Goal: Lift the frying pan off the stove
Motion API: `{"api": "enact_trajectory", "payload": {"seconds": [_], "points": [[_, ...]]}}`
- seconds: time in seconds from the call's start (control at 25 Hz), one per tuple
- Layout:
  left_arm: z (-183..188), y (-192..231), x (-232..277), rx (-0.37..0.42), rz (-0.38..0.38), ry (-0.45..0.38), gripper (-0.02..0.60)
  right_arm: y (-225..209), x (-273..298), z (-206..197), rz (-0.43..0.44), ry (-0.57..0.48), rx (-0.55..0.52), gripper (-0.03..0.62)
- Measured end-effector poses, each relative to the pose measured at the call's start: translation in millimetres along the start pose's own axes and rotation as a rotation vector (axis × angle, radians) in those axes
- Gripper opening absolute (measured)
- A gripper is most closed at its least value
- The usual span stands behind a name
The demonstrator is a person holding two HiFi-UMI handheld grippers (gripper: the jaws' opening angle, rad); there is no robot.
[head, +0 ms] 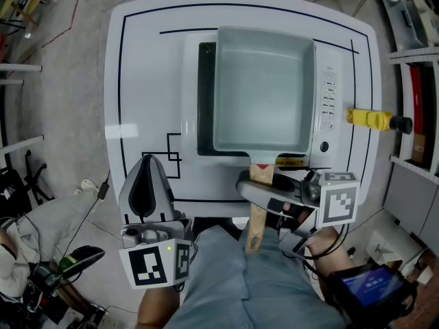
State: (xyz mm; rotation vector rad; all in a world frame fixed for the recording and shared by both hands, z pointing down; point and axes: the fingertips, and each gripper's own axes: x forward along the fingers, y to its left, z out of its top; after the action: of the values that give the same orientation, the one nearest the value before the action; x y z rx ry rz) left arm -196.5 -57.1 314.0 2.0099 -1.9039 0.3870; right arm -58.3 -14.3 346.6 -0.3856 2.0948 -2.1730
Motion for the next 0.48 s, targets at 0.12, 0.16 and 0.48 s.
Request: {"api": "enact_trajectory", "payload": {"seconds": [0.12, 0.16, 0.48], "points": [[1.8, -0.4, -1.1, 0.0, 0.003, -0.006, 0.017, -1.5, -0.5, -0.5, -0.01, 0.007, 0.012, 0.172], [2.2, -0.6, -1.5, 0.0, 0.003, -0.009, 0.017, -2.5, -0.8, -0.8, -0.015, 0.01, 0.018, 0.17], [10.4, -1.0, -7.2, -0.004, 0.011, -0.031, 0.017, -1.6, -0.7, -0.7, -0.025, 0.021, 0.048, 0.158]]}}
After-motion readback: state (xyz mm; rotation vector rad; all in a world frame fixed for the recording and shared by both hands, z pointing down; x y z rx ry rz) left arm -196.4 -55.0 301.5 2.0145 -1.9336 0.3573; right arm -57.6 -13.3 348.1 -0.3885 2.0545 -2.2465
